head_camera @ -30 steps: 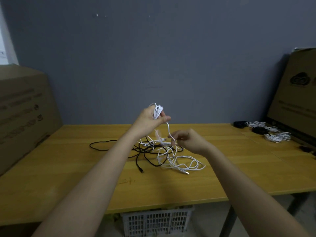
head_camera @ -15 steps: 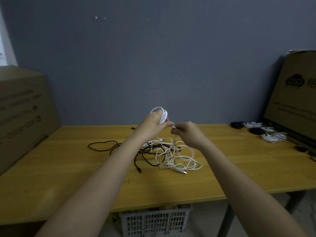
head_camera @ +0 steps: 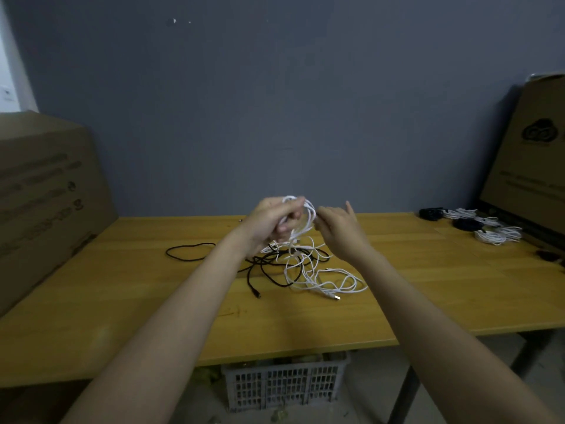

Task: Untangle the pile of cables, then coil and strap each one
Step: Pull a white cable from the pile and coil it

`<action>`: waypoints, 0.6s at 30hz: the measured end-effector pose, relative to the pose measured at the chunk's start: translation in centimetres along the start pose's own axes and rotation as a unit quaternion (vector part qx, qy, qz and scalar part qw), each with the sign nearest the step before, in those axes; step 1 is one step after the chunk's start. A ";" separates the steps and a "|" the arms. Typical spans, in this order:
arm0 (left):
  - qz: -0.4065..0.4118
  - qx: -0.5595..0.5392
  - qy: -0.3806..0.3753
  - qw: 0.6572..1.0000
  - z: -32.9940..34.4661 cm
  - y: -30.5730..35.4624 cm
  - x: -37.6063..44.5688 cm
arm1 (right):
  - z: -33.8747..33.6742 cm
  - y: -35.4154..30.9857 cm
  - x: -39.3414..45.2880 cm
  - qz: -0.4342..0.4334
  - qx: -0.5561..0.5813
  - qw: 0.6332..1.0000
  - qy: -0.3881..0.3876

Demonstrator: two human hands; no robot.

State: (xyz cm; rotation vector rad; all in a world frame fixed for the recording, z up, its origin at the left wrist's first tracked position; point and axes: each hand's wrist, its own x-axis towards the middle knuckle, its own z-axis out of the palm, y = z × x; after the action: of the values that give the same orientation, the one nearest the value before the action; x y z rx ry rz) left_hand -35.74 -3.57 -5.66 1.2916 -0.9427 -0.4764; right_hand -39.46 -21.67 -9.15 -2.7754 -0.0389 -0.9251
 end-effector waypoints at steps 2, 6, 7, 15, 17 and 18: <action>0.039 -0.075 0.066 0.994 -0.4 0.0 -0.1 | 1.0 -0.2 -0.8 -0.015 0.027 0.998 -0.050; 0.094 -0.075 0.164 0.979 -1.0 -0.4 0.7 | 3.0 -0.7 -2.9 -0.038 0.058 0.994 -0.081; 0.105 -0.067 0.166 0.978 -0.9 -0.6 1.0 | 3.5 -0.9 -3.1 -0.052 0.035 0.995 -0.077; 0.001 0.472 0.126 0.872 -2.1 -4.8 1.4 | 3.7 -2.9 -5.1 -0.159 0.033 0.986 0.032; -0.053 0.559 0.078 0.823 -2.6 -5.9 0.7 | 3.0 -2.3 -5.2 -0.127 0.061 0.989 0.054; -0.066 0.579 0.055 0.811 -2.7 -6.2 0.4 | 2.7 -1.9 -5.1 -0.114 0.061 0.990 0.055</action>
State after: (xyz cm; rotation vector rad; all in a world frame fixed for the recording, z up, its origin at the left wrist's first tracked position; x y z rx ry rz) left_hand -32.14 -3.88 -11.39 2.4679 -1.0700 0.1607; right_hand -42.15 -19.01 -13.93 -2.6401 -0.3903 -1.0883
